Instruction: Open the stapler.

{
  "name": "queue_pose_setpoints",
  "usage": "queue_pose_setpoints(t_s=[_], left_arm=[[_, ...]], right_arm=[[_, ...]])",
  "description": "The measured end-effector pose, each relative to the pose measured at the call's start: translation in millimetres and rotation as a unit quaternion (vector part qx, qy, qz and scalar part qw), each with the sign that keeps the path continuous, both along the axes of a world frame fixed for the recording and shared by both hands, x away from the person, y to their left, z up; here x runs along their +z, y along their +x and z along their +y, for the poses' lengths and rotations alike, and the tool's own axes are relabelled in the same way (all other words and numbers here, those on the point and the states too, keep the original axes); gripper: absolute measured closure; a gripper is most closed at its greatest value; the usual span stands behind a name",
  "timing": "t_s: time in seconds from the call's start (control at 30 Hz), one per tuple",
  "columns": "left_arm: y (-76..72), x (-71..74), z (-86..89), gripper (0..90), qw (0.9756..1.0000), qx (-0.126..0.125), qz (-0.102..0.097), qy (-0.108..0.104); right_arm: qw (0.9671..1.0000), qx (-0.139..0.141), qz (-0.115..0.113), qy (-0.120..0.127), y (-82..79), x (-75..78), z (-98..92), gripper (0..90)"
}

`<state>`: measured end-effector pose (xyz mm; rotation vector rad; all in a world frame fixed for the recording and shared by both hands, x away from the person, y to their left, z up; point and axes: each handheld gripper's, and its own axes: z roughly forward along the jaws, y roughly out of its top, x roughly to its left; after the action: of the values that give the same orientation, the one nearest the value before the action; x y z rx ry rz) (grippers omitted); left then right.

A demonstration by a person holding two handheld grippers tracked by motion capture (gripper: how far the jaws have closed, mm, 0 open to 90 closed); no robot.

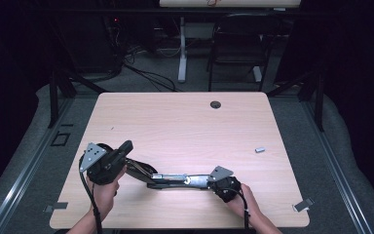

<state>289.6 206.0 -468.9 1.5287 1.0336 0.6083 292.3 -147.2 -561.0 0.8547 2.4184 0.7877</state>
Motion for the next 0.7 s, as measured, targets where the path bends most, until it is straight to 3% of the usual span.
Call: queue_pose_setpoints(t_s=[0.17, 0.27, 0.33, 0.43, 0.5, 0.6, 0.63, 0.7], left_arm=[[1.7, 0.9, -1.2, 78.2, 0.9995, -0.030, 0.010, 0.004], [4.1, 2.8, -4.9, 69.6, 0.9971, -0.073, 0.020, 0.008], [7.1, 2.1, -8.6, 62.3, 0.9929, -0.110, 0.044, 0.008], [10.7, -1.8, -15.7, 52.6, 0.9863, -0.146, 0.073, 0.024], [11.8, -2.9, -19.4, 45.5, 0.9822, -0.165, 0.083, 0.037], [11.6, -3.6, -24.8, 39.2, 0.9756, -0.191, 0.096, 0.050], [11.4, -4.1, -26.5, 37.6, 0.9724, -0.202, 0.103, 0.054], [9.1, -5.1, -28.4, 34.3, 0.9673, -0.218, 0.111, 0.069]], right_arm=[[1.0000, 0.005, -0.008, 0.000, 1.9, 0.3, -4.0, 78.4], [0.9998, 0.006, 0.018, 0.008, 7.0, 4.1, -5.5, 68.0], [0.9994, 0.009, 0.035, 0.004, 10.6, 7.2, -7.7, 65.2], [0.9993, 0.001, 0.036, 0.004, 12.7, 9.8, -10.1, 59.8], [0.9996, -0.007, 0.026, 0.009, 13.1, 13.3, -11.6, 51.1], [0.9986, -0.018, -0.001, 0.050, 12.9, 22.3, -17.1, 43.2], [0.9980, -0.019, -0.002, 0.060, 12.9, 25.6, -18.5, 39.7], [0.9980, -0.026, -0.002, 0.057, 15.7, 30.7, -20.3, 36.5]])
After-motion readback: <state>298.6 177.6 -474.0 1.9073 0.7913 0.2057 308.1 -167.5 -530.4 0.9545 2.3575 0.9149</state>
